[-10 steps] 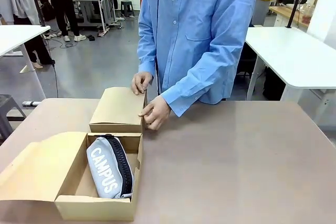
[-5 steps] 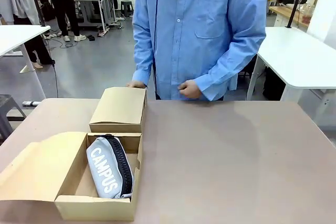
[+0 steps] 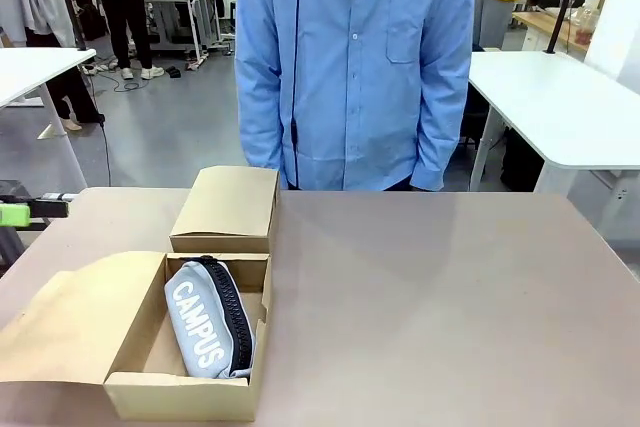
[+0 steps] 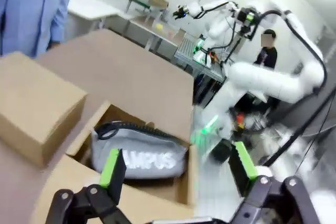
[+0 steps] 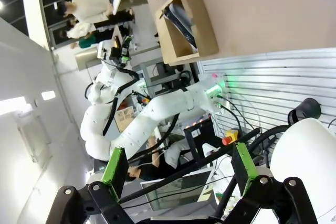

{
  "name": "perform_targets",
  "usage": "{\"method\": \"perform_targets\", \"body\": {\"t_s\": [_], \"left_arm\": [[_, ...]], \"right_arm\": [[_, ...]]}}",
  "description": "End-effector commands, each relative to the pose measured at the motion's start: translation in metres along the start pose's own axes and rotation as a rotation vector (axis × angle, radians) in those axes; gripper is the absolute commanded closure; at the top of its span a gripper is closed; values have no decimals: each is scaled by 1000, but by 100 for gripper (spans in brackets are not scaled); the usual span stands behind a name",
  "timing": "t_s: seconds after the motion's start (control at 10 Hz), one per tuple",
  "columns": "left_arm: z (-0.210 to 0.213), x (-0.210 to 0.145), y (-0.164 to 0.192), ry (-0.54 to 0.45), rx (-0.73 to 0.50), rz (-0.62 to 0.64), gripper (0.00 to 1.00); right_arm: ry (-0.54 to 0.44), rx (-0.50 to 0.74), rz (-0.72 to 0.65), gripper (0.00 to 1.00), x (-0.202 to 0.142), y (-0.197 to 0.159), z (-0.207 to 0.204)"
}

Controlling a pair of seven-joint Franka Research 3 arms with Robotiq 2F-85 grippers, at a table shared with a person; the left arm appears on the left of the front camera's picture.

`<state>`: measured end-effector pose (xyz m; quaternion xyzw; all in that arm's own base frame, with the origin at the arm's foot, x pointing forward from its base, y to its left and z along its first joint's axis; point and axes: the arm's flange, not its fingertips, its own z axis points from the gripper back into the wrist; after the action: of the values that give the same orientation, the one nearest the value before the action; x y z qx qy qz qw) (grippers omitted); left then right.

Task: Place items inside the box.
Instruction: Close the lid of the Mailer Box closest to the robot.

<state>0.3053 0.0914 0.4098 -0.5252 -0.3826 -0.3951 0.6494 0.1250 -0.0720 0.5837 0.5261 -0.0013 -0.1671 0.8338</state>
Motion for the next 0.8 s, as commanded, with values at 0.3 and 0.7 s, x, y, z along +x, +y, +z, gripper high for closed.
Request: {"method": "perform_targets", "body": {"t_s": [0.3, 0.7], "left_arm": [[0, 0, 0, 0, 0, 0, 0], [43, -33, 39, 181, 172, -348, 0]], "right_arm": [[6, 6, 25, 0, -4, 1, 4], [6, 6, 25, 0, -4, 1, 4]]}}
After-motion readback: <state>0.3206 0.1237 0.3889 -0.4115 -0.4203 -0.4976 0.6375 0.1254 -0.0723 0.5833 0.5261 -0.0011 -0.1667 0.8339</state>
